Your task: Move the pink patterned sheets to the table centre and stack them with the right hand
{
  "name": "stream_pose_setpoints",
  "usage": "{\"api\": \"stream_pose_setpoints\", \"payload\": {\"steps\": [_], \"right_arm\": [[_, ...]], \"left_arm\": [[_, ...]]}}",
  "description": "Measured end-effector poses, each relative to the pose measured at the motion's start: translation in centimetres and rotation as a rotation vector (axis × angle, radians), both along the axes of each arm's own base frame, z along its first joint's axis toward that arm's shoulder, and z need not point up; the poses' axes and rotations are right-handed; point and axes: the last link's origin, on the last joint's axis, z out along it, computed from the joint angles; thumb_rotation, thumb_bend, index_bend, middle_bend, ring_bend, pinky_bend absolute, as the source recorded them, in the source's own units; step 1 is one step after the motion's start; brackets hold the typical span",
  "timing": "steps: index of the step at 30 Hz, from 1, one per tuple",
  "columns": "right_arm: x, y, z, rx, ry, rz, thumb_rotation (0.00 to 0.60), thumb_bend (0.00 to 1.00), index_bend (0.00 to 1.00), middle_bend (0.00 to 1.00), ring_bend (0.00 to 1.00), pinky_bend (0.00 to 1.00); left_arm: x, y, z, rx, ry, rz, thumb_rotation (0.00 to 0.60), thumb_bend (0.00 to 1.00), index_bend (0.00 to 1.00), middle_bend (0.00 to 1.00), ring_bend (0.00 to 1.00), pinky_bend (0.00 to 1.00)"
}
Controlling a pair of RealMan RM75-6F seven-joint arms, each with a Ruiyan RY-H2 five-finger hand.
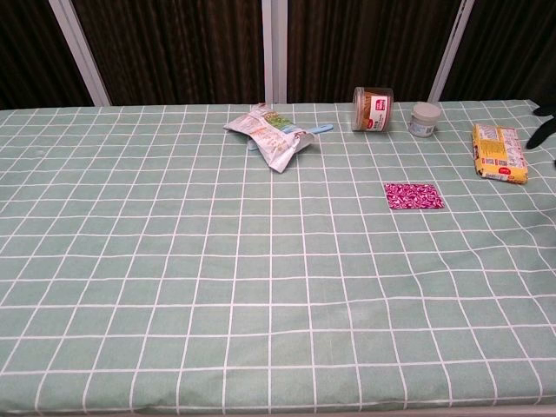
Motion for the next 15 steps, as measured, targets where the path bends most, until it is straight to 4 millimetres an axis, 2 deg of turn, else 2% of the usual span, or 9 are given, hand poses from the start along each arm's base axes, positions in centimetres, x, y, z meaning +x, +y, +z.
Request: {"api": "stream_pose_setpoints", "payload": {"steps": [2, 8, 15], "right_arm": [[0.6, -1.5, -1.6, 0.018, -0.009, 0.002, 0.169, 0.44, 0.24, 0.0, 0.0, 0.0], [1.1, -3.8, -4.9, 0.054, -0.031, -0.03, 0.166, 0.41, 0.25, 0.0, 0.0, 0.0], [1.0, -6.0, -7.8, 0.091, -0.014, -0.066, 0.189, 0.41, 0.25, 0.0, 0.0, 0.0]], "left_arm": [[0.0, 0.0, 0.0, -0.004, -0.002, 0.003, 0.6, 0.02, 0.23, 0.12, 0.11, 0.13], [0.1, 0.1, 0.0, -0.011, -0.007, 0.003, 0.6, 0.02, 0.23, 0.12, 0.11, 0.13], [0.1, -0.1, -0.1, -0.02, -0.014, 0.011, 0.6, 0.02, 0.23, 0.12, 0.11, 0.13]]}}
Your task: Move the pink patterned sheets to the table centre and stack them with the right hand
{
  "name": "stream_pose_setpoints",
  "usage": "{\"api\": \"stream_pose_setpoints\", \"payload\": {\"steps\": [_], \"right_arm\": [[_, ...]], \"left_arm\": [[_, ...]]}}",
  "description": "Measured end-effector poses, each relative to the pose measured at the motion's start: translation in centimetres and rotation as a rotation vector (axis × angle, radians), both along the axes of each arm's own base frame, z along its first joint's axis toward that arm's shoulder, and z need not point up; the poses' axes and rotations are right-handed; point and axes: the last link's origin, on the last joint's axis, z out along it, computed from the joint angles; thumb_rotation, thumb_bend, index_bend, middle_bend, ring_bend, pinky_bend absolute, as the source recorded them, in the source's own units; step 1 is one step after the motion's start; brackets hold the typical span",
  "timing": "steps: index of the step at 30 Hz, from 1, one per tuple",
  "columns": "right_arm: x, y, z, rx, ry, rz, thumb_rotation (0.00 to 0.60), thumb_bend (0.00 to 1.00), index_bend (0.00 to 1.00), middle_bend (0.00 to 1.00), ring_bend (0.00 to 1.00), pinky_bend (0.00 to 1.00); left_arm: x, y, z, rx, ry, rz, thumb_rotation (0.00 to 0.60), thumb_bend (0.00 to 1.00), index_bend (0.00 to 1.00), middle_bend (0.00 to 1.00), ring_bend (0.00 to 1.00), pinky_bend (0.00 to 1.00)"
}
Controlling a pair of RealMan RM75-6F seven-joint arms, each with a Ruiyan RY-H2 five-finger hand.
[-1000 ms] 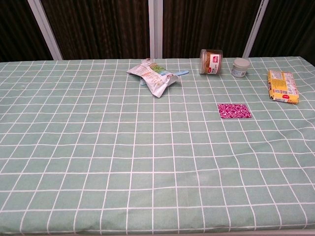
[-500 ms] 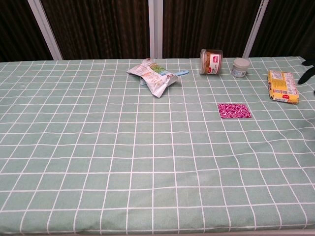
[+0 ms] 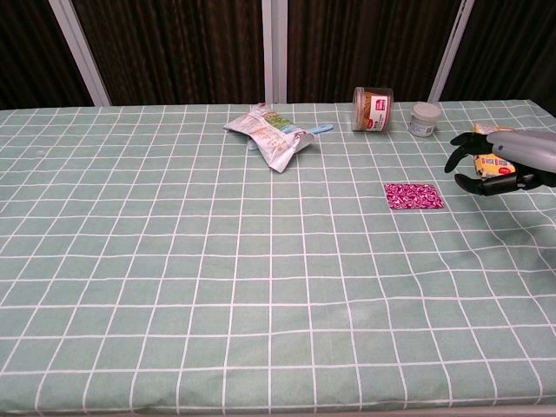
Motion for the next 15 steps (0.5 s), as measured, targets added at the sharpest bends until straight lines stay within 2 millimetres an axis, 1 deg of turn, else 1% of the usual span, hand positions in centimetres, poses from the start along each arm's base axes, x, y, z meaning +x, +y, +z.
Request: {"api": "stream_pose_setpoints", "payload": {"steps": [7, 15], "right_arm": [[-0.7, -1.7, -2.5, 0.031, 0.024, -0.051, 0.182, 0.41, 0.25, 0.0, 0.0, 0.0], [-0.3, -3.2, -4.3, 0.053, 0.016, -0.073, 0.185, 0.41, 0.25, 0.0, 0.0, 0.0]], "left_arm": [[0.0, -0.1, 0.0, -0.004, 0.0, 0.011, 0.6, 0.02, 0.23, 0.12, 0.11, 0.13], [0.0, 0.0, -0.1, -0.01, 0.002, 0.014, 0.6, 0.02, 0.23, 0.12, 0.11, 0.13]]}}
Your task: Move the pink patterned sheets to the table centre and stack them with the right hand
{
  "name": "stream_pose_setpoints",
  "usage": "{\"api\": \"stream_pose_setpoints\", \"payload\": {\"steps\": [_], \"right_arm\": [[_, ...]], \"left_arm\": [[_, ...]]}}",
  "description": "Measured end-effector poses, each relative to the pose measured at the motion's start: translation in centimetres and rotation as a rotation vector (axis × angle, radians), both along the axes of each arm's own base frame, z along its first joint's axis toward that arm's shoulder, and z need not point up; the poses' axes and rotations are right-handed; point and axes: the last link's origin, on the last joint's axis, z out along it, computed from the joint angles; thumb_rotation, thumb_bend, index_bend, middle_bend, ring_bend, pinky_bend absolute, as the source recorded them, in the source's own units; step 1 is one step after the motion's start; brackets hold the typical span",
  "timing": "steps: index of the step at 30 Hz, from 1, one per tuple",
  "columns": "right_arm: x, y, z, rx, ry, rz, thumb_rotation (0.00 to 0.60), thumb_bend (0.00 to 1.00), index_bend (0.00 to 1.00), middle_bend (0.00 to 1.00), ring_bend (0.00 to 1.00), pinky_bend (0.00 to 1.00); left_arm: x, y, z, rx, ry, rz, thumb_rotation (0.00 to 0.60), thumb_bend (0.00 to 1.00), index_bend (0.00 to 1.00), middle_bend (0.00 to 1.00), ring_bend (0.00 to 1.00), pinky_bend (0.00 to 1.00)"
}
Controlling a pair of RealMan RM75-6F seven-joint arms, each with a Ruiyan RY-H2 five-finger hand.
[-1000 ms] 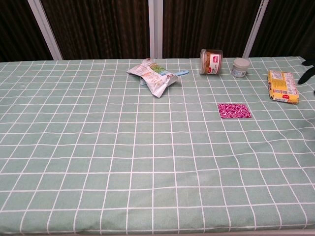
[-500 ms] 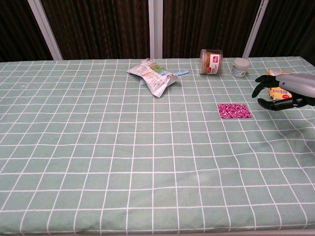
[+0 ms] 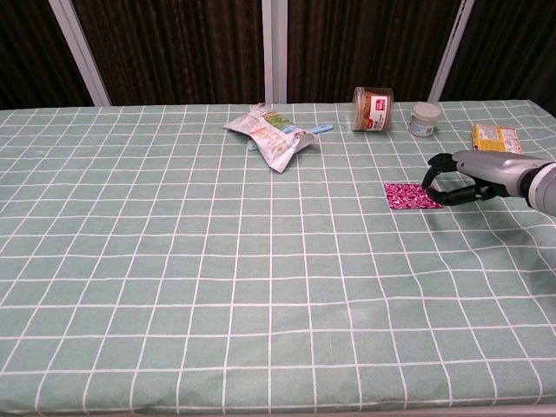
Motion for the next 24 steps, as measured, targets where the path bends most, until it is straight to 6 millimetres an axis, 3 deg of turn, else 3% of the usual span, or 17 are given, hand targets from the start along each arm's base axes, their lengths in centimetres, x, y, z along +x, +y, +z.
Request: {"api": "stream_pose_setpoints", "payload": {"steps": [10, 24], "right_arm": [[1.4, -0.1, -1.6, 0.04, -0.008, 0.032, 0.182, 0.41, 0.25, 0.0, 0.0, 0.0], [6.2, 0.5, -4.5, 0.113, -0.032, 0.156, 0.186, 0.4, 0.24, 0.0, 0.0, 0.0]], "left_arm": [[-0.1, 0.0, 0.0, -0.001, 0.0, 0.006, 0.6, 0.02, 0.23, 0.12, 0.11, 0.13], [-0.8, -0.5, 0.0, 0.006, -0.017, 0.027, 0.6, 0.02, 0.23, 0.12, 0.11, 0.13]]}}
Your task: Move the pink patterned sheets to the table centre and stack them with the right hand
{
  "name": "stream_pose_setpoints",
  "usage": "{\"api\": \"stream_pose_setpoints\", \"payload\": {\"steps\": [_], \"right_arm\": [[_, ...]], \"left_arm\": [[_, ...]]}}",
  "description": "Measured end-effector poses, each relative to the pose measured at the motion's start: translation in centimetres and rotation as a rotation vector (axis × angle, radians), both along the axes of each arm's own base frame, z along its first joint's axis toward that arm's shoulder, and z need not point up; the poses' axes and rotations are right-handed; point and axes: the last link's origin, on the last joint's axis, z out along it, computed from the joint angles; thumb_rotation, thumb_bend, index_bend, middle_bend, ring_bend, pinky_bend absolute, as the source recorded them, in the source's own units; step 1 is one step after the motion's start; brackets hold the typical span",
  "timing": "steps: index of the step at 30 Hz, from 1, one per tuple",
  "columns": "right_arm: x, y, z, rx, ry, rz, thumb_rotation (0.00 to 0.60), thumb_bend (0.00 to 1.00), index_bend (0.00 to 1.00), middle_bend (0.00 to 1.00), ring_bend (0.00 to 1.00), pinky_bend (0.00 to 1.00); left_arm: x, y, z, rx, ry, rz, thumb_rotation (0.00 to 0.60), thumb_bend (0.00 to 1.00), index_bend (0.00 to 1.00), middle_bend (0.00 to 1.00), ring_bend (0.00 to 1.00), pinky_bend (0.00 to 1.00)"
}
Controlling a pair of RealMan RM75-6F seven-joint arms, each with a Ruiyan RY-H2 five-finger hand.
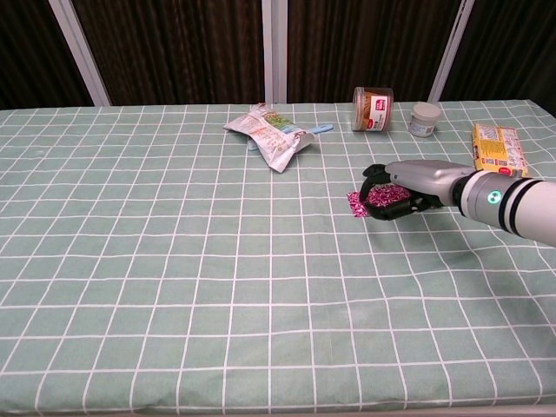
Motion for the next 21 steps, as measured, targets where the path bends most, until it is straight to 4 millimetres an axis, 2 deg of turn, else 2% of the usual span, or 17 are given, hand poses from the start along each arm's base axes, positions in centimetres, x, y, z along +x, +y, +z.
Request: {"api": "stream_pose_setpoints", "payload": {"steps": [5, 8, 16, 21], "right_arm": [[1.4, 0.5, -0.8, 0.021, 0.001, 0.044, 0.184, 0.4, 0.24, 0.0, 0.0, 0.0], [1.4, 0.6, -0.4, 0.007, 0.005, 0.057, 0.185, 0.4, 0.24, 0.0, 0.0, 0.0], [-1.6, -0.3, 2.7, -0.061, 0.047, 0.003, 0.183, 0.4, 0.24, 0.0, 0.0, 0.0], [-3.1, -0.3, 2.9, -0.06, 0.082, -0.024, 0.182, 0.4, 0.24, 0.0, 0.0, 0.0]], "left_arm": [[-0.4, -0.3, -0.1, 0.001, -0.009, 0.015, 0.6, 0.02, 0.23, 0.12, 0.11, 0.13], [-0.5, -0.4, -0.1, 0.004, -0.011, 0.014, 0.6, 0.02, 0.23, 0.12, 0.11, 0.13], [-0.2, 0.0, -0.3, -0.002, -0.013, -0.004, 0.6, 0.02, 0.23, 0.12, 0.11, 0.13], [-0.1, 0.1, -0.3, -0.003, -0.011, -0.006, 0.6, 0.02, 0.23, 0.12, 0.11, 0.13]]}}
